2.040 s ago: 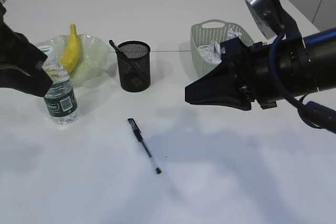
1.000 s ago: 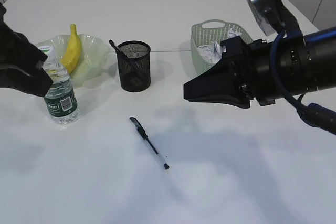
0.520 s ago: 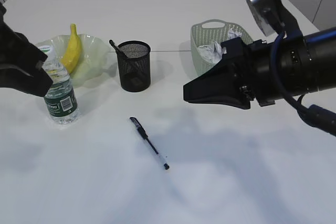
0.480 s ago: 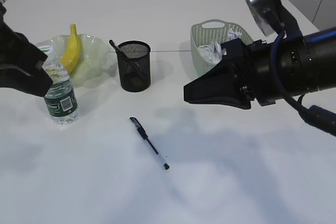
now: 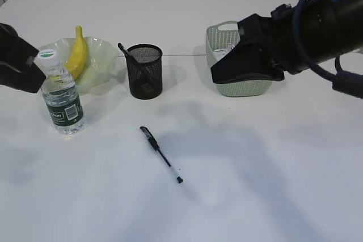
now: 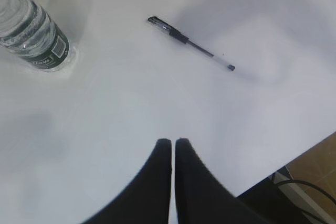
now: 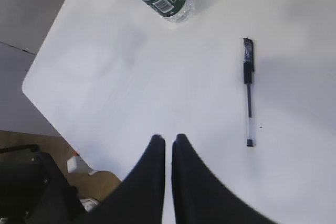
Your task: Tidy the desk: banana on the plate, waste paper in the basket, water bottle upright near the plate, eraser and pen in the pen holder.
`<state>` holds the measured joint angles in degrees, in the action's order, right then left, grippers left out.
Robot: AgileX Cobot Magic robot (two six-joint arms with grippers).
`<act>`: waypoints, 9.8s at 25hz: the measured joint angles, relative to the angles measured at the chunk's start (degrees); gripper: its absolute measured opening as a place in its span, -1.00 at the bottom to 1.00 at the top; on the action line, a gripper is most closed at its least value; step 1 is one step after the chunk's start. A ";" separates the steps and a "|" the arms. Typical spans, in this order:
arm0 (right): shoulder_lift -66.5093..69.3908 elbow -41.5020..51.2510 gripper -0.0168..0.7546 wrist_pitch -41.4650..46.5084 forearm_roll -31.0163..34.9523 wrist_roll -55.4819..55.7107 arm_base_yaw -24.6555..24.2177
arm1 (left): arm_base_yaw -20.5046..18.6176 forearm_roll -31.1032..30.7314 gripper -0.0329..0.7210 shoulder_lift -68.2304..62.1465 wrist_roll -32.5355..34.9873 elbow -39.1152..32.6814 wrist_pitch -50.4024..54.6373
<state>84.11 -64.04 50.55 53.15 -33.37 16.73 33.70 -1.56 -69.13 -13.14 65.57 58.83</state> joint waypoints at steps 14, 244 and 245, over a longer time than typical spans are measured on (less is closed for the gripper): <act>17.21 -19.70 -0.88 5.41 -31.37 20.24 16.26 | -19.19 14.08 -0.94 0.19 11.81 -5.28 -2.65; 14.15 -31.48 -0.42 20.10 -53.15 23.38 11.13 | -20.40 8.58 -0.70 18.57 9.60 -17.07 -1.75; 13.15 -30.35 -0.42 20.10 -53.15 23.16 10.88 | -20.40 7.35 -0.70 19.79 8.73 -17.07 -0.97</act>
<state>97.26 -94.39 70.65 0.00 -10.22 27.61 13.31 5.79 -49.34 -4.40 48.50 57.86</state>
